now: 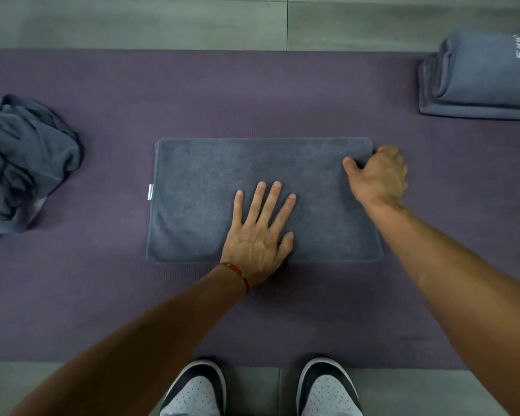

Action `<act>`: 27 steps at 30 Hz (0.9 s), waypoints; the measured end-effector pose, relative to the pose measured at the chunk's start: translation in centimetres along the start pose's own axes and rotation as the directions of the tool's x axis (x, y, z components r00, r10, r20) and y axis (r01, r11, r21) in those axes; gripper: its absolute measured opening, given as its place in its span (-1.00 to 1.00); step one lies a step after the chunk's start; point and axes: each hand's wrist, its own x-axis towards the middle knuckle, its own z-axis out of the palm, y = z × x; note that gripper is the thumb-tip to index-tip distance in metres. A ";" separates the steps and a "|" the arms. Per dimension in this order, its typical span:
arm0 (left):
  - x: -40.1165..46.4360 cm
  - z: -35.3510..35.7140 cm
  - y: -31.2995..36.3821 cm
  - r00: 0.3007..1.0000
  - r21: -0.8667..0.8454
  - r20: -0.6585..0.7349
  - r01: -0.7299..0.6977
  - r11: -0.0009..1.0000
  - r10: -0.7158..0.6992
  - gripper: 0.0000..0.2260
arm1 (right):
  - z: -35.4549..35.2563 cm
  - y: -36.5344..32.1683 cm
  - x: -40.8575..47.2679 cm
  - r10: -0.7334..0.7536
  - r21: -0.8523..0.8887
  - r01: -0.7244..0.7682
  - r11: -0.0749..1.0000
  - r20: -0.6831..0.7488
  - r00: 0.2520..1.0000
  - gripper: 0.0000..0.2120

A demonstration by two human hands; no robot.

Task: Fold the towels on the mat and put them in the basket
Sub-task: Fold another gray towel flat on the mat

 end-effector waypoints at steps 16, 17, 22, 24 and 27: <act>-2.6 -4.7 -1.1 0.999 -0.638 0.024 0.046 0.769 -0.039 -0.31 | -6.2 -1.2 -4.2 -0.192 0.374 0.066 0.925 0.311 0.931 -0.74; -3.0 -6.0 -0.9 0.995 -0.730 0.018 0.082 0.678 -0.101 -0.33 | -6.5 -2.3 -5.0 -0.206 0.497 0.012 0.868 0.339 0.918 -0.77; -3.9 -11.4 -1.9 0.903 -0.970 0.237 0.239 -0.039 -0.359 -0.60 | -5.3 -9.4 -9.1 -0.356 0.685 -0.034 0.727 0.419 0.835 -0.71; -4.4 -12.6 -3.6 0.856 -0.966 0.254 0.245 -0.079 -0.450 -0.75 | -3.9 -12.5 -10.7 -0.374 0.703 -0.023 0.710 0.405 0.834 -0.67; -5.5 -12.5 -7.0 0.764 -0.942 0.235 0.332 0.053 -0.600 -0.70 | -1.4 -16.3 -12.9 -0.443 0.660 0.083 0.747 0.401 0.802 -0.66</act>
